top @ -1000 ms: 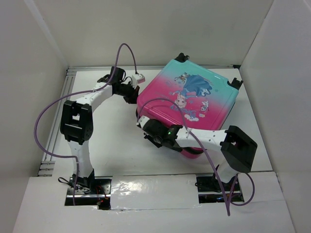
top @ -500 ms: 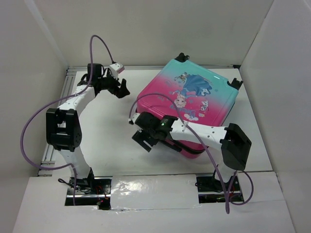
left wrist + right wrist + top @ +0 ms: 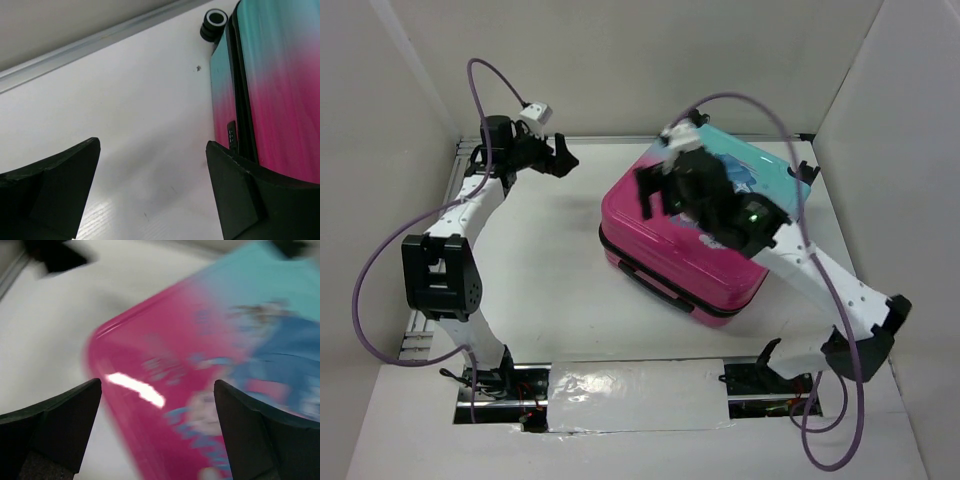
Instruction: Pack the luggage
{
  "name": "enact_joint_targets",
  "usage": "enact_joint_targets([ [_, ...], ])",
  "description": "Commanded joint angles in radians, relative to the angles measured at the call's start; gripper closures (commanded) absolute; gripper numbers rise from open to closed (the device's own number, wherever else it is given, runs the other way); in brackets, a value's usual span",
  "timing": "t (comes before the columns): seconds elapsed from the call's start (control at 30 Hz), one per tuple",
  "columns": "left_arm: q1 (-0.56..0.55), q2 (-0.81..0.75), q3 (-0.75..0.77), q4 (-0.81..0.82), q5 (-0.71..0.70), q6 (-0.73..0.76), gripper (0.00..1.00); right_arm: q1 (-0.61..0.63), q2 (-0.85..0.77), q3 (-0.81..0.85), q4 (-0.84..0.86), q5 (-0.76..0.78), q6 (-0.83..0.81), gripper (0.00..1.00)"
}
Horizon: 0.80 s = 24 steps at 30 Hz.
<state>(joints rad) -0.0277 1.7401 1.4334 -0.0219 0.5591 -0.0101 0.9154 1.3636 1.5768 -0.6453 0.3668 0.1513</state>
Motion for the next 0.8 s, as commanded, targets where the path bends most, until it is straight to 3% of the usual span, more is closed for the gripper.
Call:
enact_joint_targets([
  [0.0, 0.0, 0.03, 0.082, 0.053, -0.031, -0.112, 0.0, -0.296, -0.057, 0.003, -0.045, 0.184, 0.123, 0.0],
  [0.1, -0.011, 0.059, 0.094, 0.043, -0.031, -0.135, 0.0, -0.522, -0.083, -0.023, -0.12, 0.143, 0.183, 0.0],
  [0.2, -0.035, 0.081, 0.094, 0.043, -0.053, -0.145, 0.0, -0.877, -0.127, -0.102, -0.131, 0.042, 0.25, 0.0],
  [0.33, -0.084, 0.119, 0.123, 0.016, -0.145, -0.145, 0.0, -1.09, -0.216, -0.228, -0.1, -0.025, 0.342, 0.0],
  [0.6, -0.179, 0.222, 0.203, -0.052, -0.267, -0.104, 0.0, -1.141, -0.215, -0.375, -0.165, 0.093, 0.439, 0.0],
  [0.77, -0.213, 0.231, 0.161, -0.052, -0.243, -0.08, 0.03, -1.141, -0.224, -0.503, -0.102, 0.109, 0.479, 0.0],
])
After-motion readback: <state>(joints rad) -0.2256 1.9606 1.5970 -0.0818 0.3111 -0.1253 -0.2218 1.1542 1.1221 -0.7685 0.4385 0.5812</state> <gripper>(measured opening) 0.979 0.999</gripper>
